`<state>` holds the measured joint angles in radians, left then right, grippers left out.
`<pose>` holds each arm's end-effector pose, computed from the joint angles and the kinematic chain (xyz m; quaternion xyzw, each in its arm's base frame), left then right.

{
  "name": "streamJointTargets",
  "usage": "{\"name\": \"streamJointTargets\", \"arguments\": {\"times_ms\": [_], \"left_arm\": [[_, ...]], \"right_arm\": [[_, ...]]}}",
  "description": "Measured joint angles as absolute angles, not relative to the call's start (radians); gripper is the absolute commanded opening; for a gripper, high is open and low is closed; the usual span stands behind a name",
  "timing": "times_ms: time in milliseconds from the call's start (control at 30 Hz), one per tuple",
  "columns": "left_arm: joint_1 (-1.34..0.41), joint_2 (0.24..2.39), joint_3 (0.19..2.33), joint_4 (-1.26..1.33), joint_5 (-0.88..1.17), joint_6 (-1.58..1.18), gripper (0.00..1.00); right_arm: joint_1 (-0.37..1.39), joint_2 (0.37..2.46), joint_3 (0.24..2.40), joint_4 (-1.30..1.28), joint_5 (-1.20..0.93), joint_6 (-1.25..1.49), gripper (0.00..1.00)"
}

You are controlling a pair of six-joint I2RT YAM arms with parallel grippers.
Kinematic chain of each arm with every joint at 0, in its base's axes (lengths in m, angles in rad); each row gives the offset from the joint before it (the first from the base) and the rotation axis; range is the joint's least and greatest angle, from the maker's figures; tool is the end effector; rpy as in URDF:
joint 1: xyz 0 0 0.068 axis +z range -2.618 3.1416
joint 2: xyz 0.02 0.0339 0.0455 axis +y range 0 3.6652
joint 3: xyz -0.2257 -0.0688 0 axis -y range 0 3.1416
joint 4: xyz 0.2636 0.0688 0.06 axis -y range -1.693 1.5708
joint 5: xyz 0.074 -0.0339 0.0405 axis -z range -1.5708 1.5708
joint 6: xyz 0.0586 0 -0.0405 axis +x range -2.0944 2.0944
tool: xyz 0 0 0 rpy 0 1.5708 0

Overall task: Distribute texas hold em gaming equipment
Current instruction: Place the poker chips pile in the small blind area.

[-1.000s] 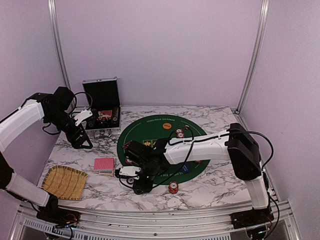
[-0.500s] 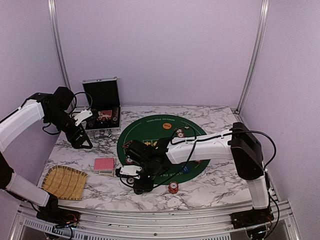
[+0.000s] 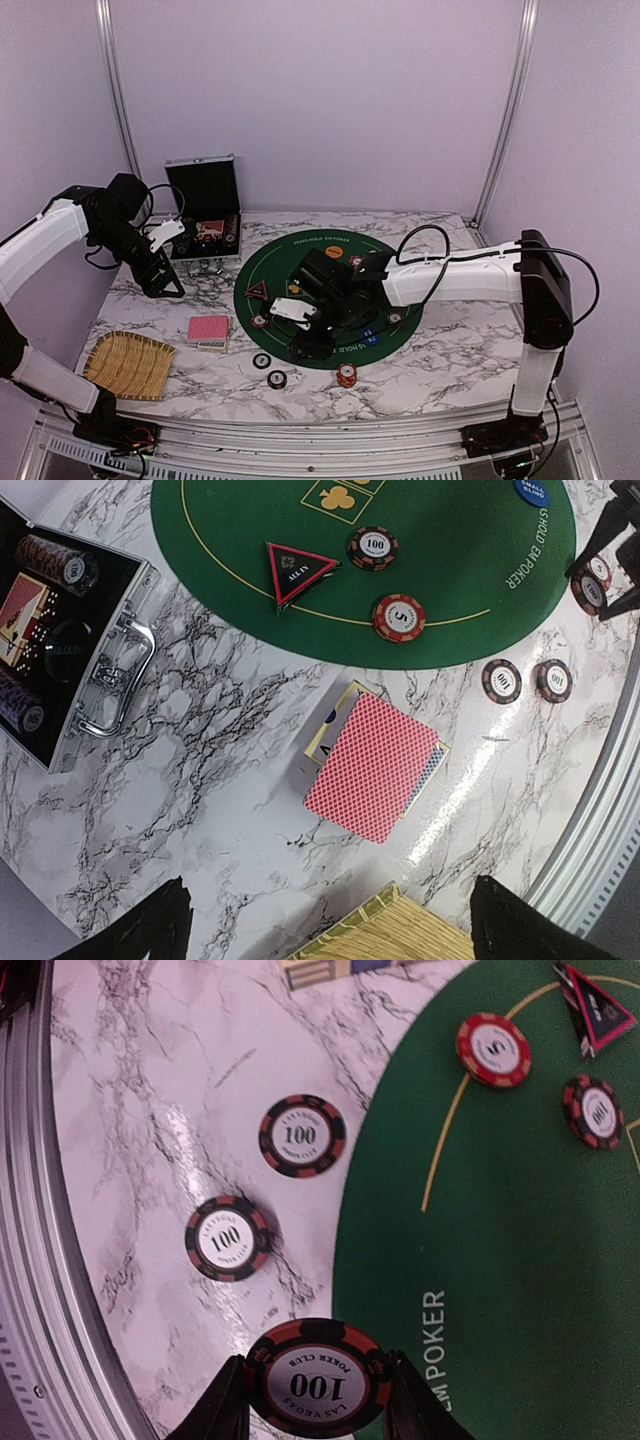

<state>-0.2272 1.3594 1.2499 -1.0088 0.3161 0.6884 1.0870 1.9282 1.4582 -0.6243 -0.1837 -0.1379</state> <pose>0.2862 -0.0849 0.2484 0.4570 0.8477 -0.0987 0.2507 0.1866 0.3781 0.1421 -0.5740 0.7793 0.1867 0.1683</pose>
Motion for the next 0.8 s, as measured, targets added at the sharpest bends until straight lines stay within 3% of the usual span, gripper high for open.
{"name": "streamJointTargets", "arguments": {"times_ms": [300, 800], "left_arm": [[-0.227, 1.379, 1.250, -1.015, 0.316, 0.699, 0.99], [-0.227, 1.395, 1.250, -1.015, 0.317, 0.700, 0.99]], "right_arm": [[0.936, 1.830, 1.212, -0.598, -0.094, -0.031, 0.00], [0.859, 1.815, 1.140, -0.552, -0.041, 0.057, 0.00]]}}
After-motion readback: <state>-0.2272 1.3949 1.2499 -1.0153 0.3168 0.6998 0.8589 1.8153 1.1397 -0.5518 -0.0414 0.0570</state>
